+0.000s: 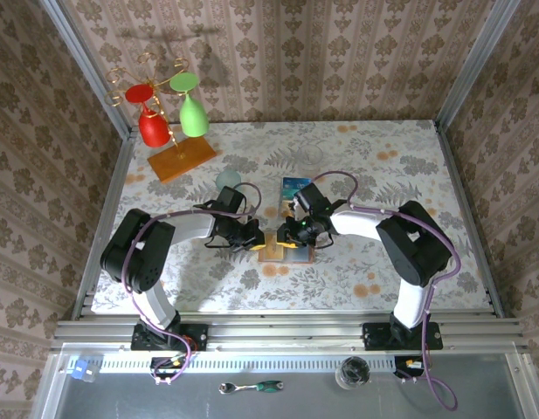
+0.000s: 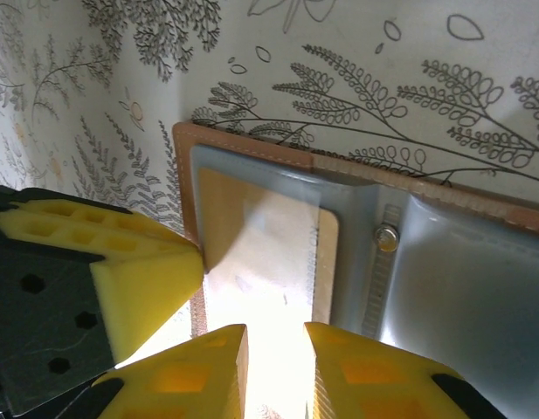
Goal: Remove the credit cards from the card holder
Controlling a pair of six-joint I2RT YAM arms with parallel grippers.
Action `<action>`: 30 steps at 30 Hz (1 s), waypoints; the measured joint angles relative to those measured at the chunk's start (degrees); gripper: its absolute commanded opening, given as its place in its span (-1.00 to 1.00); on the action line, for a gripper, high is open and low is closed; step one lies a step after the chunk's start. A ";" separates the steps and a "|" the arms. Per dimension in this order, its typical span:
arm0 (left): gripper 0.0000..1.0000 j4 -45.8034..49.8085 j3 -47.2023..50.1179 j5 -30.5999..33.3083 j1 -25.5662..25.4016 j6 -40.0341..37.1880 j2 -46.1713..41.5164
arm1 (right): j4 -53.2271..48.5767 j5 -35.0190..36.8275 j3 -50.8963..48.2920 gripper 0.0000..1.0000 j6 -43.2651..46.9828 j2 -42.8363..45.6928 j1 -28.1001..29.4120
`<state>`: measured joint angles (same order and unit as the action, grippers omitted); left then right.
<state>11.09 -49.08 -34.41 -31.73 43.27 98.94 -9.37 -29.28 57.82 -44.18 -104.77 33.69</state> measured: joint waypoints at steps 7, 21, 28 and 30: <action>-1.00 -0.74 0.48 -0.07 0.37 0.00 0.00 | -0.04 0.00 0.48 -0.61 0.00 -1.18 0.00; -1.00 -1.70 1.01 -0.31 0.70 0.00 0.00 | -1.29 -0.55 1.75 -0.54 0.09 -2.19 0.33; -0.99 -1.92 1.11 -0.33 0.70 0.00 0.00 | -3.91 0.90 2.45 -0.53 0.70 -1.99 0.33; -0.98 -1.92 1.11 -0.33 0.74 0.00 0.00 | -4.52 1.44 2.49 -0.54 0.72 -1.70 0.33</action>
<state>9.17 -47.97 -34.74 -30.98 43.27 98.94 -13.89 -27.83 60.31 -43.46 -106.48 34.02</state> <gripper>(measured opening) 0.050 0.232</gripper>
